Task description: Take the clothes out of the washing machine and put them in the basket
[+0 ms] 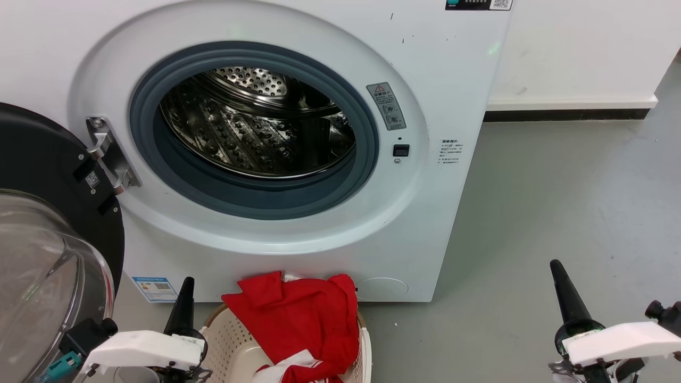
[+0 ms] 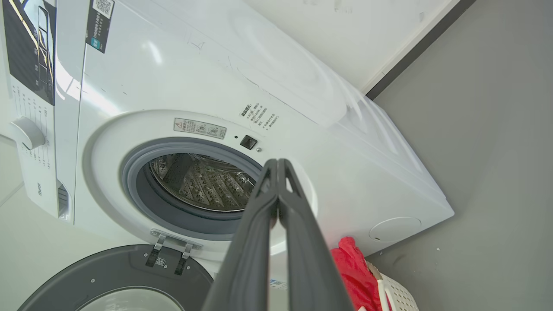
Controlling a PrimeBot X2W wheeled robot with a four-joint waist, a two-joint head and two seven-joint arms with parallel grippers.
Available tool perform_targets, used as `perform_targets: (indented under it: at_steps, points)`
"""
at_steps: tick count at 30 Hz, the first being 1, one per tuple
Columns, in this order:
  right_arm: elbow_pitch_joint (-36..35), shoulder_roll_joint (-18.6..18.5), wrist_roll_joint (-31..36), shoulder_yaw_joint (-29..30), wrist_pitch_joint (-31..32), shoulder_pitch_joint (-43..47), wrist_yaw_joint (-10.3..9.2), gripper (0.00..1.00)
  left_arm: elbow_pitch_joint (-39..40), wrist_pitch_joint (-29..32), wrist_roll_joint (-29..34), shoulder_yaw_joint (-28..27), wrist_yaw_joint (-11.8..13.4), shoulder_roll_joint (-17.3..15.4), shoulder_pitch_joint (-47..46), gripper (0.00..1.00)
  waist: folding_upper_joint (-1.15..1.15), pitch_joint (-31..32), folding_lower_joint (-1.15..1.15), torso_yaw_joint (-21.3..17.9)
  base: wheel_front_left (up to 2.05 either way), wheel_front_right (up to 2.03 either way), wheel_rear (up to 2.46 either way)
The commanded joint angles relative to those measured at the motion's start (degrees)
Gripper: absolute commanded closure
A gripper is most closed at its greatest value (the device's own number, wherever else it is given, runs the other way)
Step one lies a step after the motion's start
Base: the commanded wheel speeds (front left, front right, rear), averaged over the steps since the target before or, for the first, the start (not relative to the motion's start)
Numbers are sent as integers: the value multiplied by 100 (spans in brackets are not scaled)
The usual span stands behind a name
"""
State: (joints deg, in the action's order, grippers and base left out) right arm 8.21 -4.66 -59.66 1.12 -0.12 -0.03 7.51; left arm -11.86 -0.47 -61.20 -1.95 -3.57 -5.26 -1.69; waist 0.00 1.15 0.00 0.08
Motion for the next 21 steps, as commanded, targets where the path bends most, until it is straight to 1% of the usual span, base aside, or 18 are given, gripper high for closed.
perform_targets:
  at_steps: [1, 21]
  points:
    - [0, -36, -226, 22, 17, -141, -1, 100, 24, 42, -185, -44, -58, -2, -171, 100, 0, -4, 0, 0, 0, 0, 0]
    - [202, -31, -1394, 115, 172, -324, -1, 100, -61, 284, -1233, -196, -181, 90, -293, 100, 0, -42, 0, -3, 0, 0, 0]
